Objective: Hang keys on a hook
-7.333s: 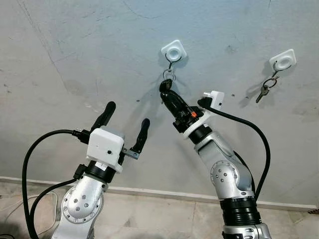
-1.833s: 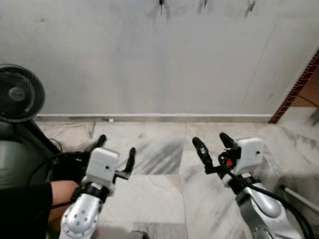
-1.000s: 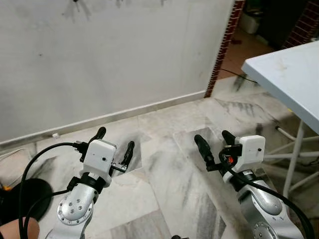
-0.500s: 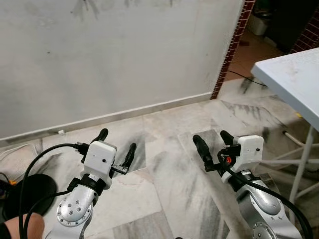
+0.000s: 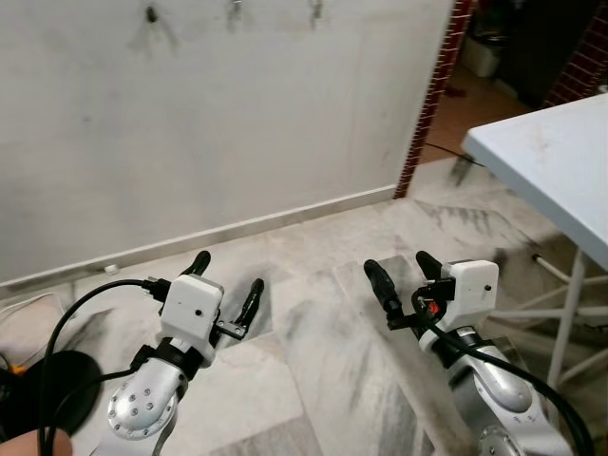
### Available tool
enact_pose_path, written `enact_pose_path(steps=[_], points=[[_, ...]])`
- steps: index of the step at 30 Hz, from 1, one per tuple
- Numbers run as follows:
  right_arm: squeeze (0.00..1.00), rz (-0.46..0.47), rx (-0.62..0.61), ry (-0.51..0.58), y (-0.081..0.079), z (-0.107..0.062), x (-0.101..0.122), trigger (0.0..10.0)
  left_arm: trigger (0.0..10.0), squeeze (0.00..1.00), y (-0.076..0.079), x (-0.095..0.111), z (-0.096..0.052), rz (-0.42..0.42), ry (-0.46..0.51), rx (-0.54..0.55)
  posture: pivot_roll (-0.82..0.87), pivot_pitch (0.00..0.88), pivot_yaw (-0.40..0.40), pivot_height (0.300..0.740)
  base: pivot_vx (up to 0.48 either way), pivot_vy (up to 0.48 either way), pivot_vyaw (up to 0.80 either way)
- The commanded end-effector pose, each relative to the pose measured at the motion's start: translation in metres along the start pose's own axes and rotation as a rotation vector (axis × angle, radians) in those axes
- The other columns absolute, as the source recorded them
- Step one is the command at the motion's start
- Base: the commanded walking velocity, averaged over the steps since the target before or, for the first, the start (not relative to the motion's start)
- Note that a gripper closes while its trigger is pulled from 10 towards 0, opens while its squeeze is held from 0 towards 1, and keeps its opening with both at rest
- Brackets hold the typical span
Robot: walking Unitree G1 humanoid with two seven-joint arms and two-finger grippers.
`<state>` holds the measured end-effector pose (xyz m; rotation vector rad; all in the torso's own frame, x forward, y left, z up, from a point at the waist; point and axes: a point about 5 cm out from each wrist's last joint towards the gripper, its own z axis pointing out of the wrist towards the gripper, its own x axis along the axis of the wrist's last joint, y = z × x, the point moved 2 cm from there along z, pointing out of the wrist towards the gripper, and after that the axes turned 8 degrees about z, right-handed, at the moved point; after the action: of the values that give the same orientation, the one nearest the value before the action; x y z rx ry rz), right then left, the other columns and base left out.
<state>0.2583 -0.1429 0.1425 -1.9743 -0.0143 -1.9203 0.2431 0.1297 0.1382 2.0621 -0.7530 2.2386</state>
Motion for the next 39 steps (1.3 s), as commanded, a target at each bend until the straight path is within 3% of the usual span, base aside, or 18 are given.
enact_pose_path(steps=[1,14,25,39], points=[[0.0,0.013,0.025,-0.001,-0.0064,0.0022,-0.0013,10.0,10.0,0.0,-0.004,-0.0008,-0.0034,0.013,-0.004,0.003,0.07,0.133,0.018,0.74,0.259,-0.326,0.0],[0.0,0.015,0.024,-0.005,-0.0069,0.0019,-0.0022,10.0,10.0,0.0,-0.0028,-0.002,-0.0043,0.012,-0.012,-0.002,0.07,0.141,0.018,0.74,0.256,-0.324,0.0],[0.0,0.019,0.025,-0.013,-0.0078,0.0022,-0.0037,10.0,10.0,0.0,-0.004,-0.0043,-0.0044,0.006,-0.025,0.021,0.07,0.143,0.018,0.74,0.0,0.0,0.0],[0.0,0.021,0.019,-0.029,-0.007,0.0022,-0.0056,10.0,10.0,0.0,-0.0046,-0.0052,-0.0029,-0.001,-0.028,0.029,0.06,0.146,0.017,0.74,0.0,0.0,-0.8]])
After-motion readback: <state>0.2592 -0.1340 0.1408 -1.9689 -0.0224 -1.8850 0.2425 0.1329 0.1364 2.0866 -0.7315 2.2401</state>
